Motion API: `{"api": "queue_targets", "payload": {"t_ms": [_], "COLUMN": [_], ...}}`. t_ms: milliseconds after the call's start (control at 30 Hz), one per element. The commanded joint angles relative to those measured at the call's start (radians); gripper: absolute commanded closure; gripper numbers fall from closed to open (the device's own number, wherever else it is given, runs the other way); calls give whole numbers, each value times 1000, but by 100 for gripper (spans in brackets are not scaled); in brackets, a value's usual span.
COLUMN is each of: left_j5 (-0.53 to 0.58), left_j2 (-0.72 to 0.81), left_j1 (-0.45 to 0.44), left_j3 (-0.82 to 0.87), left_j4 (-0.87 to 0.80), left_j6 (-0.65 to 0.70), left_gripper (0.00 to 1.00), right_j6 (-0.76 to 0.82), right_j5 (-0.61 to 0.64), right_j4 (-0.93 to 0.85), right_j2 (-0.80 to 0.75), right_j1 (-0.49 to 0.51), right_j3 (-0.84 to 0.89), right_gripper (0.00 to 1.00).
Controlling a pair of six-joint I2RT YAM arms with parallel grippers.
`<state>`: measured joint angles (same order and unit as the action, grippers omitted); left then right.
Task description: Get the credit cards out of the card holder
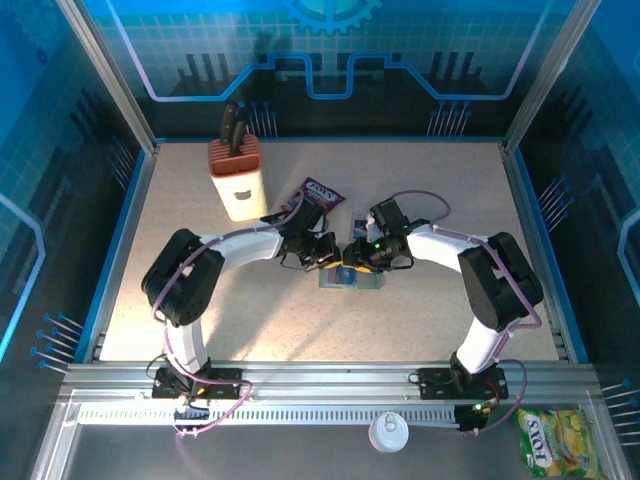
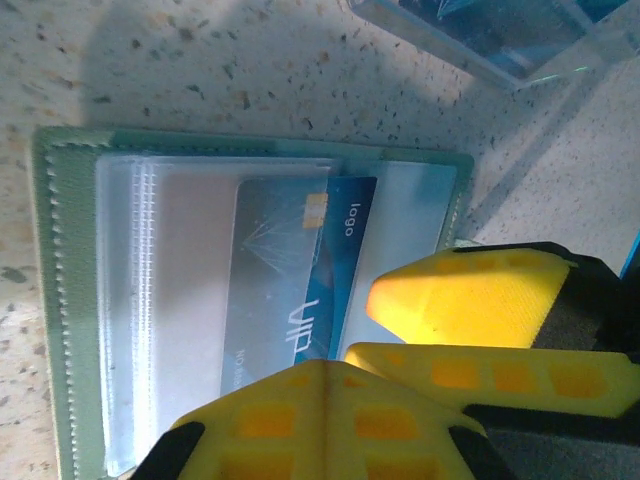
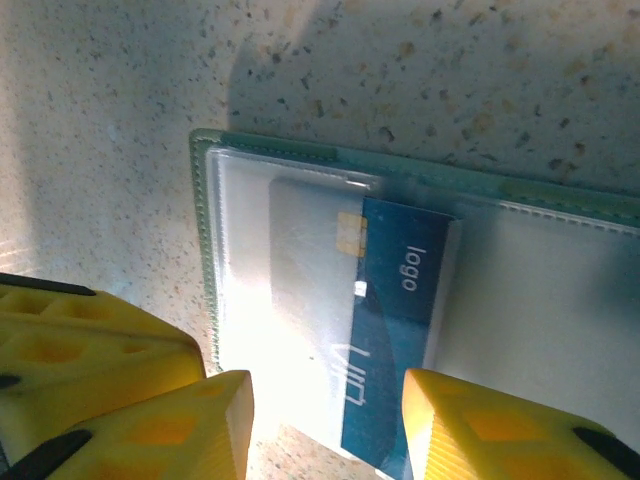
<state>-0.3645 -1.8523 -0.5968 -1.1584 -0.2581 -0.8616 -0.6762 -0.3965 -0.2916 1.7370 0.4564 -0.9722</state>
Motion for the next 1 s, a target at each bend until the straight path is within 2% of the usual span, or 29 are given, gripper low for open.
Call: {"api": "queue_targets", "payload": {"t_ms": [0, 433, 967], "left_j5": [-25, -1, -1], "left_j2": [-46, -70, -82], "left_j1": [-3, 12, 33], "left_j3": [-23, -12, 25], "left_j4": [-57, -96, -95], "left_j6": [20, 26, 16], "left_gripper": [100, 100, 100], "right_j6": [-12, -39, -26], "right_j5": [-14, -65, -55], "right_j4": [13, 87, 105], "right_j2": [-21, 11, 44], "right_j1": [-10, -36, -62], "right_j3": [18, 68, 118], "right_gripper": [55, 56, 56]}}
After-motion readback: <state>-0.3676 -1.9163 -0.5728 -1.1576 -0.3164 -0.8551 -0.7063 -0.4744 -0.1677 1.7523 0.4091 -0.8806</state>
